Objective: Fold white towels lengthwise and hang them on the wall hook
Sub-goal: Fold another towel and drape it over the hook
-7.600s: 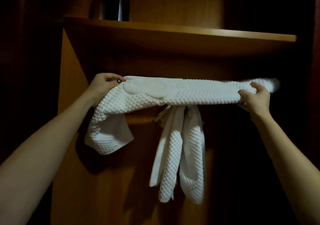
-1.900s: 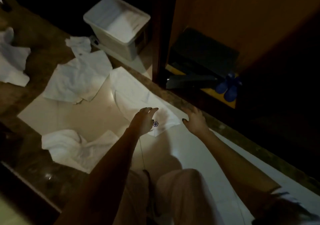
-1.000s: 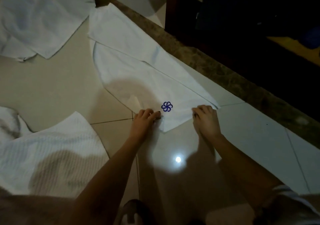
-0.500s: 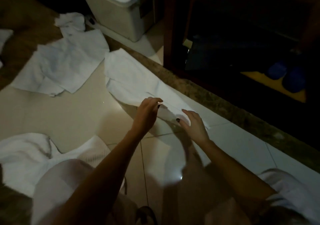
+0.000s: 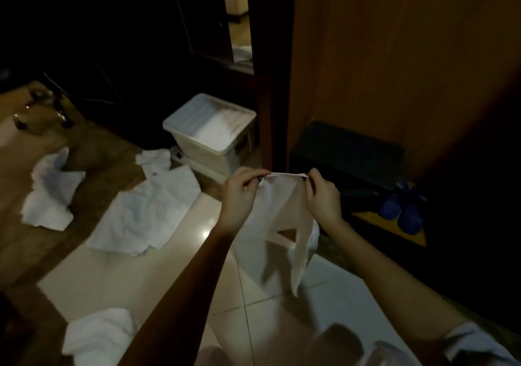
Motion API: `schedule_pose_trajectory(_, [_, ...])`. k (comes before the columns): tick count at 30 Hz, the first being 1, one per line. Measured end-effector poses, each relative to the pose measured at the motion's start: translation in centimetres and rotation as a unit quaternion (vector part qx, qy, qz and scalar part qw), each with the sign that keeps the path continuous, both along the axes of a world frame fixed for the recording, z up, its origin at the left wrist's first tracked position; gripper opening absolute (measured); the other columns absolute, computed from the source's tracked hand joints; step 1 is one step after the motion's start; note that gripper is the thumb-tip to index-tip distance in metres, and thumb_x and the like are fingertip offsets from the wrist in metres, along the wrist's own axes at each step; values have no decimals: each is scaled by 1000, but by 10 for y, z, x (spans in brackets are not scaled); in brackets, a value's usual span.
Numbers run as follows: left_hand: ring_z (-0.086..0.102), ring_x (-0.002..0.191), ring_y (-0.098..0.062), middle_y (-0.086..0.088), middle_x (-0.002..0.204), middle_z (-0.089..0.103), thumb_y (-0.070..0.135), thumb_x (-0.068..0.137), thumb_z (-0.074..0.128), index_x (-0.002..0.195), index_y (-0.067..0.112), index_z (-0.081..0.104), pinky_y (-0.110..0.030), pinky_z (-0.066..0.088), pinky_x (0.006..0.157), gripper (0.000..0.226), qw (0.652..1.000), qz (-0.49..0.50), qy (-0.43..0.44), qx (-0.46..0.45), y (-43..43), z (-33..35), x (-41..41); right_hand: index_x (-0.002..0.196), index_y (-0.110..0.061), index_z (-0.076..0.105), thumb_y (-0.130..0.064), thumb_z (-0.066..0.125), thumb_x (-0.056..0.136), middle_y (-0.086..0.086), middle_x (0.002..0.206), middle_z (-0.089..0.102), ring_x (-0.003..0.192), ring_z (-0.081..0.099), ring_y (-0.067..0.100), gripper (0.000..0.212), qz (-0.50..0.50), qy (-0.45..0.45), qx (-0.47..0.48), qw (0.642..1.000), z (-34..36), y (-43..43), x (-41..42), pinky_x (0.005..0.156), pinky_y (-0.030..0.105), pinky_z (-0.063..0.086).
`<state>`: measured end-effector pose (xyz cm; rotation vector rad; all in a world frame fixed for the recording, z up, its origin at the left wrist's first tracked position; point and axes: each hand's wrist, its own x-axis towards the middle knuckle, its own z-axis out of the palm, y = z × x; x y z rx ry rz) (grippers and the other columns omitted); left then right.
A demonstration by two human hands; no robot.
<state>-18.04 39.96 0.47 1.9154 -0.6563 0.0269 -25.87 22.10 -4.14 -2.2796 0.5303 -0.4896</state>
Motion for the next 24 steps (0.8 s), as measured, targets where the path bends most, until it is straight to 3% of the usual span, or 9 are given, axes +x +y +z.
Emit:
schedule_pose_trajectory(3, [62,92,-10,-6,97,69,-8,87,50,90,26,72,-17,47,81,41,997,1,56,-45,-1,87,2,96,-12,52,-16,46,100,2,68,58,57,57,15,8,35,-20,-35,999,91,-12,-3,51,38,48])
schedule_pose_trajectory(7, [62,96,-12,-5,99,67,-9,88,48,88,27,71,-20,49,84,43,995,-14,80,-65,-3,199,-1,89,-13,47,-12,47,100,-6,60,48,49,49,5,12,75,-64,-28,995,216,-21,-13,45,17,31])
schedule_pose_trajectory(9, [61,98,-13,-7,103,67,-7,89,51,92,21,72,-21,49,86,35,994,-19,87,-69,-5,249,-5,88,-15,46,-11,47,100,-7,58,46,49,49,7,14,88,-74,-29,993,279,-26,-20,44,17,31])
schedule_pose_trajectory(12, [61,94,-3,-3,102,67,2,87,62,89,21,72,-11,46,78,22,992,-30,97,-77,-20,322,-15,87,-15,48,-12,49,100,-2,57,49,44,45,10,13,87,-95,-40,991,368,-35,-32,43,19,30])
schedule_pose_trajectory(16, [61,80,-13,7,81,65,7,82,68,79,27,63,-20,46,66,20,987,-20,99,-124,-56,414,-29,81,-21,47,-13,50,100,-4,61,48,47,45,8,21,63,-137,-45,988,469,-51,-52,45,17,30])
schedule_pose_trajectory(18, [62,79,-17,2,82,64,7,82,68,84,29,61,-26,49,65,23,988,-35,71,-136,-78,456,-32,78,-28,43,-14,49,99,-5,61,48,48,45,8,27,35,-155,-58,986,504,-64,-62,45,17,30])
schedule_pose_trajectory(21, [66,88,-17,-1,91,69,7,83,67,91,24,70,-26,53,74,19,983,-63,57,-161,-115,508,-36,82,-23,44,-15,50,99,1,61,54,47,49,14,20,-37,-161,-91,982,539,-96,-76,42,27,32])
schedule_pose_trajectory(24, [65,89,-12,-3,94,70,6,83,67,86,19,73,-21,51,78,15,976,-95,21,-193,-154,549,-47,86,-21,42,-18,49,100,-1,55,52,44,49,10,15,-111,-164,-119,973,560,-132,-88,41,26,31])
